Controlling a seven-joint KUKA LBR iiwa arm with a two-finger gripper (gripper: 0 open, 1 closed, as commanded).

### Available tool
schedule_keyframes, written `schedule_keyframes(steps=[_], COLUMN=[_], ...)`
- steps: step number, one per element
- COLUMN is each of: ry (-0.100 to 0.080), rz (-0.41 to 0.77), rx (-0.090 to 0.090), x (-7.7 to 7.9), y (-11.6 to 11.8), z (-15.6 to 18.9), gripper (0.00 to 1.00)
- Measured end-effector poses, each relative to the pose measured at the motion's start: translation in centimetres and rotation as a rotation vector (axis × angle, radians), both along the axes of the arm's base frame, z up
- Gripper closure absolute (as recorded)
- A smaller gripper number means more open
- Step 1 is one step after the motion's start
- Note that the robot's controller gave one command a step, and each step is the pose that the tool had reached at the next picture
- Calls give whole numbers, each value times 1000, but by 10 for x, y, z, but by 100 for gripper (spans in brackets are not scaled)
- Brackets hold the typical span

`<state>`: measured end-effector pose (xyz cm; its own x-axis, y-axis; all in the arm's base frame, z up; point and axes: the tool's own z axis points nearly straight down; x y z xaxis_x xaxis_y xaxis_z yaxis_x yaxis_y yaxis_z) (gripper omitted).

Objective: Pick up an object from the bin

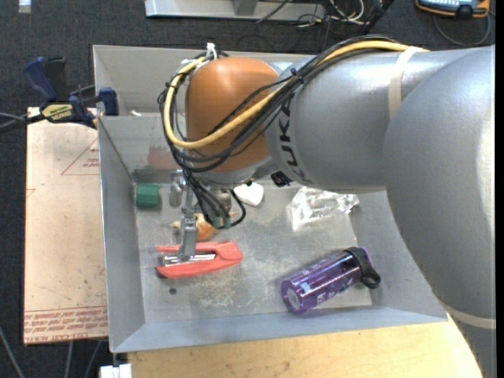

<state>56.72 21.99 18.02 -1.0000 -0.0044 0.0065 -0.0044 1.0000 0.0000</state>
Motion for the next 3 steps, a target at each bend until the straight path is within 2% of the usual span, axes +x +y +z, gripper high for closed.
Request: schedule_keyframes(steps=[1, 2, 3], ry=[-7, -10, -13], rz=[-3, 69, 124], rx=[1, 4, 3], x=[2, -7, 18], y=[-1, -26, -55], z=[5, -22, -87], gripper=[0, 0, 0])
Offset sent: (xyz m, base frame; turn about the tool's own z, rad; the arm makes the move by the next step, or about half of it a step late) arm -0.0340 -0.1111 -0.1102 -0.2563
